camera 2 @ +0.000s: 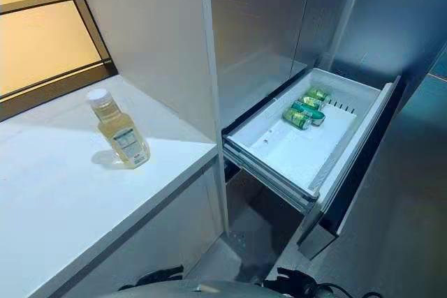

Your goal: Put drinks into fridge and close the fridge

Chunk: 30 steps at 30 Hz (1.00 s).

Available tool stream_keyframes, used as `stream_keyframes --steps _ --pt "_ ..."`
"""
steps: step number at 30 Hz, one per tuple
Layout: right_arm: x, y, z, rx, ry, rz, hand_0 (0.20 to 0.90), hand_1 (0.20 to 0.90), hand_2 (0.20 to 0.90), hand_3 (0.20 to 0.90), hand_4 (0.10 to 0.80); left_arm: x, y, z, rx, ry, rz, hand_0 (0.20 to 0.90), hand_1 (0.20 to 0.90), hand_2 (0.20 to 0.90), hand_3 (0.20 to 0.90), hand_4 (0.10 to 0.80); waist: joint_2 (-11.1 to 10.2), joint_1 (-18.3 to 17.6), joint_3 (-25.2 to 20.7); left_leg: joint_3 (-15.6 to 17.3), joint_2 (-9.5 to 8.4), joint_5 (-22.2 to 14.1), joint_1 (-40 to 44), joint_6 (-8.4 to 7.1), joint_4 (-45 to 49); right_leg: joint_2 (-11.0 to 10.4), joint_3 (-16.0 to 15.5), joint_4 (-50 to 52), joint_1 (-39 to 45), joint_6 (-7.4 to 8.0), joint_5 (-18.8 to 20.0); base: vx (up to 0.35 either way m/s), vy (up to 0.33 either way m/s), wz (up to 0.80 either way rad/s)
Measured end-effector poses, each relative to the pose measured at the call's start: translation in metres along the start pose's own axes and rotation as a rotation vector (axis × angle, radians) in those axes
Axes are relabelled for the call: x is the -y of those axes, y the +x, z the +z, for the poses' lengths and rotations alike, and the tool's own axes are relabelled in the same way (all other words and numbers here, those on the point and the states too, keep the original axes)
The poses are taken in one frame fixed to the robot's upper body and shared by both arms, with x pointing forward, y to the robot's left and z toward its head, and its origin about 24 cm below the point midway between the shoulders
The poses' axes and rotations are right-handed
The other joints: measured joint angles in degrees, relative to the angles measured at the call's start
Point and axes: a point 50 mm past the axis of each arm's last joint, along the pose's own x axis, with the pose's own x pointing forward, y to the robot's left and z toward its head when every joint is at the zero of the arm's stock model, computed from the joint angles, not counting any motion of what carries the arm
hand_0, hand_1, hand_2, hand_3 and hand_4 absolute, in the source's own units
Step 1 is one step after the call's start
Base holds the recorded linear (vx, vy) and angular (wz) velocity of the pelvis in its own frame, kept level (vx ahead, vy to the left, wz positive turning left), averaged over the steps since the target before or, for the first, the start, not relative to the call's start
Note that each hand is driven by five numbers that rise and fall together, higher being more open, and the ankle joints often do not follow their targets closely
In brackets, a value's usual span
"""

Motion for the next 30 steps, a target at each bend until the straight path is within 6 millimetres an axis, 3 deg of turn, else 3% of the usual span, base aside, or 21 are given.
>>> stream_keyframes --steps 11,16,19,24,30 --pt "0.000 0.000 0.000 -0.002 -0.001 0.000 0.900 0.900 0.900 0.900 0.800 -0.001 0.000 0.002 0.031 0.012 0.019 0.900 0.900 0.900 0.900 0.800 0.0 0.0 -0.1 0.0 -0.01 0.0 0.0 -0.03 0.0 0.0 0.0 0.0 0.0 0.01 0.0 0.003 0.000 0.00" --pt "0.001 0.000 0.002 -0.008 -0.008 0.002 0.900 0.900 0.900 0.900 0.800 -0.002 -0.003 0.024 0.169 0.206 0.025 0.900 0.900 0.900 0.900 0.800 0.1 0.0 -0.1 0.1 -0.02 0.0 0.0 0.02 0.0 0.0 0.1 0.0 -0.1 0.01 0.0 -0.007 0.006 0.00" --pt "0.003 0.000 0.004 -0.008 -0.010 0.000 0.900 0.900 0.900 0.900 0.800 0.007 -0.008 0.056 0.278 0.316 -0.107 0.900 0.900 0.900 0.900 0.800 0.5 0.0 0.3 0.1 -0.03 0.0 -0.2 0.04 0.0 0.0 0.2 0.1 -0.3 0.03 0.0 -0.026 0.036 -0.01" --pt "0.011 -0.003 0.010 0.006 -0.022 -0.018 0.900 0.900 0.900 0.900 0.800 0.032 -0.027 0.106 0.354 0.240 -0.449 0.900 0.900 0.900 0.900 0.800 2.1 -0.1 1.2 0.6 -0.02 0.2 -0.6 -0.10 0.0 0.0 0.3 0.0 -0.9 0.15 0.1 0.000 0.028 -0.05" --pt "0.015 -0.004 0.015 0.024 -0.035 -0.032 0.900 0.900 0.900 0.900 0.800 0.075 -0.060 0.123 0.292 0.002 -1.012 0.900 0.900 0.900 0.900 0.800 3.1 0.1 2.0 0.6 0.04 0.1 -0.6 -0.08 0.0 0.1 0.3 0.0 -0.9 0.16 0.1 0.011 -0.001 0.00"
